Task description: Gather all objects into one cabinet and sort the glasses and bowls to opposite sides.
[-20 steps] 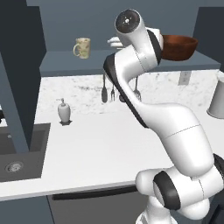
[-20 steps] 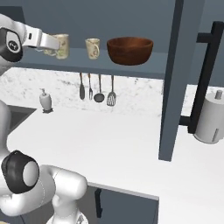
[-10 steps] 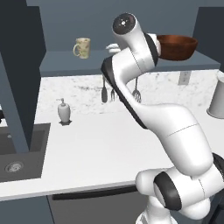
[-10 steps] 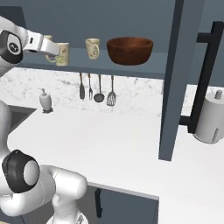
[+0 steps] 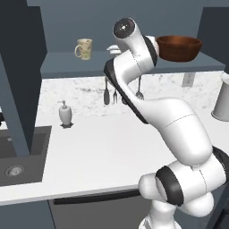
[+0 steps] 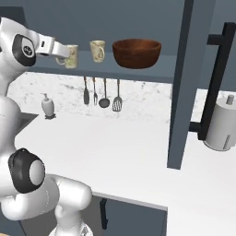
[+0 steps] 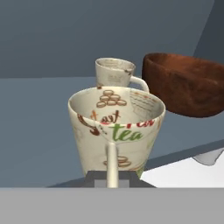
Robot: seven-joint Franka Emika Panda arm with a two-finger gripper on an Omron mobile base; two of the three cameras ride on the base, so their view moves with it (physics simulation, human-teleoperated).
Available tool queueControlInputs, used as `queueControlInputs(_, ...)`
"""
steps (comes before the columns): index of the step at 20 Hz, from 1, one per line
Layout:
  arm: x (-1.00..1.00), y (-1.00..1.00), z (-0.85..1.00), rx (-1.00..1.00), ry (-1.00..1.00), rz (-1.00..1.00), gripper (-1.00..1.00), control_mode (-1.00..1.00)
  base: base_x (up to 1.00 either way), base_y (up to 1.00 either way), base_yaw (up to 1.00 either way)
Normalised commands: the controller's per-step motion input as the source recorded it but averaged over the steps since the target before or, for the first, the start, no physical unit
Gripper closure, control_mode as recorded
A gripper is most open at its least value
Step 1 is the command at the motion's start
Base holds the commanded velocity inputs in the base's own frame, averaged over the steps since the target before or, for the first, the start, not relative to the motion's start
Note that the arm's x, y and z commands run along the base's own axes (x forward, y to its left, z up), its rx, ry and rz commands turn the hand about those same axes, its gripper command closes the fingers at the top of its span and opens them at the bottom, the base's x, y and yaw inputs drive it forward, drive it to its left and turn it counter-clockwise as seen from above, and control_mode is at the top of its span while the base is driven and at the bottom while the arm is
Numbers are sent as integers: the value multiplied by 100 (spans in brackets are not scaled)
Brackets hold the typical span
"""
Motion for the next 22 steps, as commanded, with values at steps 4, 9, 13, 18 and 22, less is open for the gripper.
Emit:
queueControlInputs(4, 48, 11, 0, 0, 0, 0, 100, -100, 0, 0, 0)
queueControlInputs(9, 38, 16, 0, 0, 0, 0, 100, -100, 0, 0, 0)
queueControlInputs(13, 34, 22, 0, 0, 0, 0, 100, -100, 0, 0, 0)
queueControlInputs(18, 43, 17, -2, 0, 0, 0, 100, -100, 0, 0, 0)
queueControlInputs(22, 45, 14, -6, 0, 0, 0, 100, -100, 0, 0, 0)
